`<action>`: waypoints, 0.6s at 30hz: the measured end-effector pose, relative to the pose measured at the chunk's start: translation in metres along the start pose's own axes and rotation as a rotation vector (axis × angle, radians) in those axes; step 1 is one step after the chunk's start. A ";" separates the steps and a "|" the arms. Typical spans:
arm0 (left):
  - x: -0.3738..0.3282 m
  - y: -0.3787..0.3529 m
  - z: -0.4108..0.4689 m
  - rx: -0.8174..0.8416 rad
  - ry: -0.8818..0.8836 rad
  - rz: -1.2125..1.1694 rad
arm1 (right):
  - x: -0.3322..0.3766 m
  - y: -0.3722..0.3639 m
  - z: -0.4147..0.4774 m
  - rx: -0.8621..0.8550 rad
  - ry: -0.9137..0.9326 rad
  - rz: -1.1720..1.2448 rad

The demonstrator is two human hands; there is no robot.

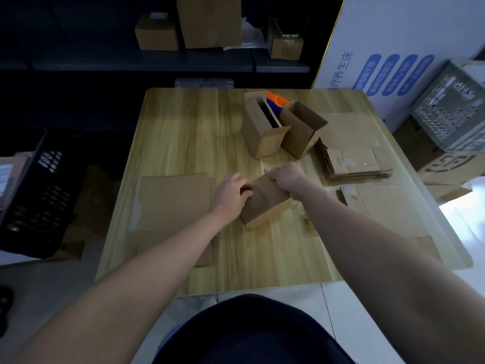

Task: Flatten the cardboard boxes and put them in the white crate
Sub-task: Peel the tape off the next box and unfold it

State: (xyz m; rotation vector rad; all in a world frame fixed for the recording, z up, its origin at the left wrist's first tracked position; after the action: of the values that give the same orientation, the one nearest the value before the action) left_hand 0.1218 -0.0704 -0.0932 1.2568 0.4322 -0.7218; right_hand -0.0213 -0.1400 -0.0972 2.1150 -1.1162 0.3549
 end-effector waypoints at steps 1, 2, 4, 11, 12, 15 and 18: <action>0.000 0.001 -0.002 -0.026 0.014 -0.010 | 0.001 -0.002 0.000 -0.009 0.008 -0.012; 0.000 0.003 -0.003 -0.054 0.026 -0.014 | 0.003 -0.003 0.000 -0.022 0.025 -0.027; -0.001 0.004 -0.004 -0.093 0.051 -0.016 | 0.007 -0.004 0.000 -0.041 0.067 -0.052; -0.002 -0.002 -0.004 -0.110 0.083 -0.028 | 0.007 -0.004 0.002 -0.055 0.084 -0.049; -0.001 -0.003 -0.003 -0.103 0.087 -0.020 | 0.007 -0.004 0.003 -0.055 0.084 -0.054; 0.002 -0.004 -0.003 -0.088 0.088 0.020 | 0.008 -0.005 0.003 -0.057 0.089 -0.064; 0.002 -0.006 -0.001 -0.046 0.071 0.069 | 0.009 -0.006 0.004 -0.063 0.094 -0.064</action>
State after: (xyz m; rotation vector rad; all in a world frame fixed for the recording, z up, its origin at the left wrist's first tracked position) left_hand 0.1191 -0.0705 -0.0988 1.2510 0.4589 -0.6068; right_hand -0.0110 -0.1457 -0.0978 2.0520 -0.9907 0.3796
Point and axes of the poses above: each hand's wrist, its own z-axis towards the middle knuckle, its own y-axis out of the back of the hand, x = y × z, the point moved 8 cm from there along z, towards the middle knuckle, and after that the axes turned 15 degrees about -y, right-handed, at the moved point
